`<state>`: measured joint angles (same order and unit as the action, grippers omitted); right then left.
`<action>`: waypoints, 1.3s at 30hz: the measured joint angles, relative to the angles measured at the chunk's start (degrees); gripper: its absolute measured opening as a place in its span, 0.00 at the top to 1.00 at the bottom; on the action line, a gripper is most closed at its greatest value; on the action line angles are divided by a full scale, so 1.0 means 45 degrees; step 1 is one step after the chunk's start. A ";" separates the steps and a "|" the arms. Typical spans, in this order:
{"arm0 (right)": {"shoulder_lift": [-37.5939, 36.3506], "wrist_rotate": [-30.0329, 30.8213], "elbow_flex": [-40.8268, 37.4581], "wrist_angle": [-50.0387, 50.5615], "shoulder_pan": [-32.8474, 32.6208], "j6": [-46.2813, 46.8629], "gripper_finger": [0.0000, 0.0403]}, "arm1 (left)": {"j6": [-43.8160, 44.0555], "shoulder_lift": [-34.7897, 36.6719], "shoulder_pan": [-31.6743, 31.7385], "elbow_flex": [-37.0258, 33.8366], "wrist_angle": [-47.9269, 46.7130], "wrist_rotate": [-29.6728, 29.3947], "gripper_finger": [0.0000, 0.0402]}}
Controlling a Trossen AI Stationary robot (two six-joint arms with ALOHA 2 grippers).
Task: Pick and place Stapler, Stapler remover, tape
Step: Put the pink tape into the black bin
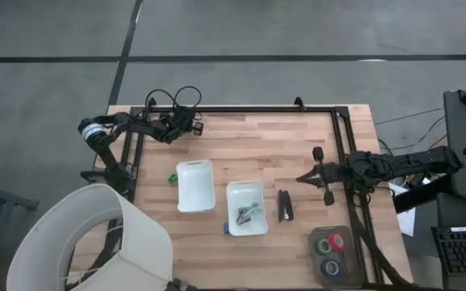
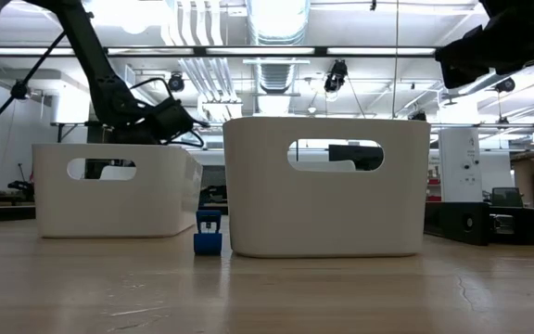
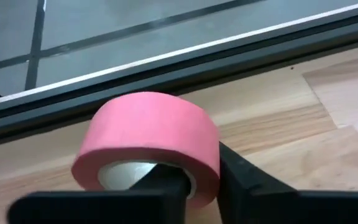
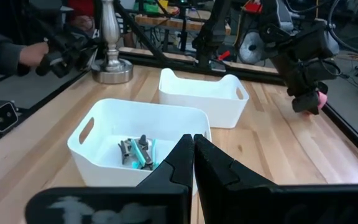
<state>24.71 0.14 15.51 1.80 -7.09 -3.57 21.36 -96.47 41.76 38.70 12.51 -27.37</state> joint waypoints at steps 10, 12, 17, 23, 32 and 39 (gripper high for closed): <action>-0.0006 -0.0034 0.0000 -0.0298 -0.0029 0.0374 0.98 | 0.0429 0.0786 -0.0647 -0.0018 0.0554 0.2325 0.86; -0.0014 -0.0034 0.0000 -0.0290 -0.0029 0.0417 0.98 | 0.0505 0.1175 -0.0937 -0.0010 0.1026 0.3108 0.85; -0.0010 -0.0029 0.0000 -0.0290 -0.0029 0.0429 0.98 | 0.1121 0.2034 -0.1995 -0.0015 0.2398 0.5063 0.88; 0.0256 -0.0028 -0.0026 -0.0679 -0.0029 0.0897 0.98 | 0.0924 0.2497 -0.4118 -0.0024 0.3753 0.5877 0.86; 0.1760 -0.0023 -0.0068 -0.2416 -0.0029 0.2222 0.98 | -0.0112 0.2448 -0.7798 0.0821 0.5691 0.5964 0.87; 0.3771 -0.0001 -0.0073 -0.4918 -0.0029 0.2472 0.92 | -0.1848 0.2308 -0.9995 0.1713 0.5800 0.5961 0.86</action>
<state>41.68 0.14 15.18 -20.33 -7.22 7.56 13.04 -86.08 -3.22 46.41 38.61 -0.55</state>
